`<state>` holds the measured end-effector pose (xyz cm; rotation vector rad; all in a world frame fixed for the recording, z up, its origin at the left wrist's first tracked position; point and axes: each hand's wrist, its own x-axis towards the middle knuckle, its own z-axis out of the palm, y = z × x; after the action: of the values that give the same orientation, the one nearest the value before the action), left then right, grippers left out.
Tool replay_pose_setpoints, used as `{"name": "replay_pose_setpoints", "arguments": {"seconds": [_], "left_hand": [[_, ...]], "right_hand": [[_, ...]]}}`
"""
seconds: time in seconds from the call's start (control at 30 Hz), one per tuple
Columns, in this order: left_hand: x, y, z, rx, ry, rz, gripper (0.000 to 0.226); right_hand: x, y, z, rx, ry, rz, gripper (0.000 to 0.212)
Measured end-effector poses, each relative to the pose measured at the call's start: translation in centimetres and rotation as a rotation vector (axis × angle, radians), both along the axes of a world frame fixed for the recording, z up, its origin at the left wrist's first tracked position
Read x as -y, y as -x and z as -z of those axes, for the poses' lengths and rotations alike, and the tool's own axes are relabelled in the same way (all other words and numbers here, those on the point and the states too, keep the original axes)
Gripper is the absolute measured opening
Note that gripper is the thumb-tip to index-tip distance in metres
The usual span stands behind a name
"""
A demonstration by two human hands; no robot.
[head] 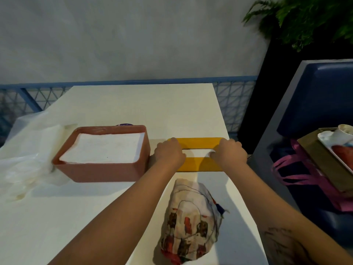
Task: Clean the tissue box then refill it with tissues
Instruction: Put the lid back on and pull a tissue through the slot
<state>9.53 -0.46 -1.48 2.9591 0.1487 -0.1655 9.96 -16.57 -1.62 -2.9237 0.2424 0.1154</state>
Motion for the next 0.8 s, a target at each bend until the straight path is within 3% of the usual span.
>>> {"name": "replay_pose_setpoints", "arguments": {"seconds": [0.33,0.57,0.8], "left_hand": [[-0.1,0.0,-0.2,-0.008,0.109,-0.063,0.049],[-0.2,0.1,-0.7,-0.065,0.296,-0.132,0.052],[0.0,0.6,-1.3,-0.083,0.423,-0.152,0.056]], "right_hand": [[-0.7,-0.6,0.4,0.004,0.064,0.018,0.031],[0.1,-0.8,0.8,0.09,-0.115,0.194,0.034],[1.5,-1.0,1.1,0.006,-0.25,0.196,0.01]]}}
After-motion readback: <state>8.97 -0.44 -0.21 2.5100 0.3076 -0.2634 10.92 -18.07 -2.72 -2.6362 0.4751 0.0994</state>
